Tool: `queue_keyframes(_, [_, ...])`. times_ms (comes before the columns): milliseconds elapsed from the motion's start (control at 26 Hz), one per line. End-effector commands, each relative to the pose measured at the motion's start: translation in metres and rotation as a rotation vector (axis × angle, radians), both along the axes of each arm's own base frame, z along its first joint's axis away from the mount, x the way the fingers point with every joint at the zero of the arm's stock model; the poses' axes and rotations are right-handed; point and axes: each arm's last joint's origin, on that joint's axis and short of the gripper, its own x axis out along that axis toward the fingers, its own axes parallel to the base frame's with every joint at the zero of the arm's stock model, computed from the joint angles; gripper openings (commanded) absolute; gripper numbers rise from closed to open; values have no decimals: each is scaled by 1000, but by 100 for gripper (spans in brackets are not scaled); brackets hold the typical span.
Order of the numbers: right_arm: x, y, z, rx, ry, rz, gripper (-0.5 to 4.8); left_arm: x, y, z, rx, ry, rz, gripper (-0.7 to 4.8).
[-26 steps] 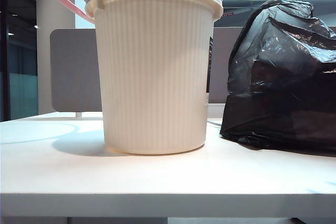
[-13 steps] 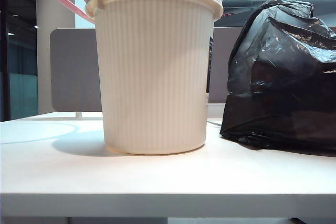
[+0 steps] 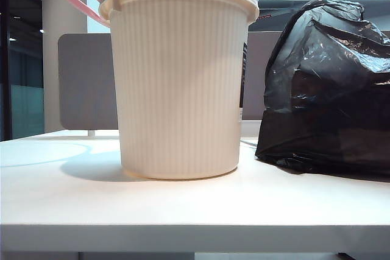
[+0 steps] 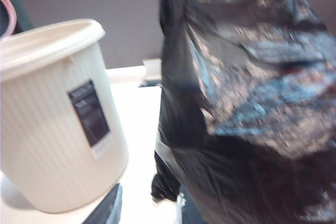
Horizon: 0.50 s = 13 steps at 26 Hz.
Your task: Open the ring lid of the trash can, pull out the black garbage bag inside, and place it on the table.
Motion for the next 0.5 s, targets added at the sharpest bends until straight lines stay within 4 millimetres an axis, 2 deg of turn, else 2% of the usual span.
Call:
queue_keyframes(39, [2,-1,-4,3,4,-44,109,1,-1,0,-32,-18,4,37])
queue_keyframes(154, [4,-3,-7,4,10,-87,82,1,-1,-2,-39,-23,6,-6])
queue_keyframes(270, [5,-3,-8,4,7,-106,79,2,-1,-6,-32,-19,21,-6])
queue_keyframes(385, [7,-4,-12,4,15,-127,42,2,-2,-12,-22,-11,24,-6])
queue_keyframes(501, [9,-4,-16,4,28,-135,40,3,-2,-16,-11,-4,30,-6])
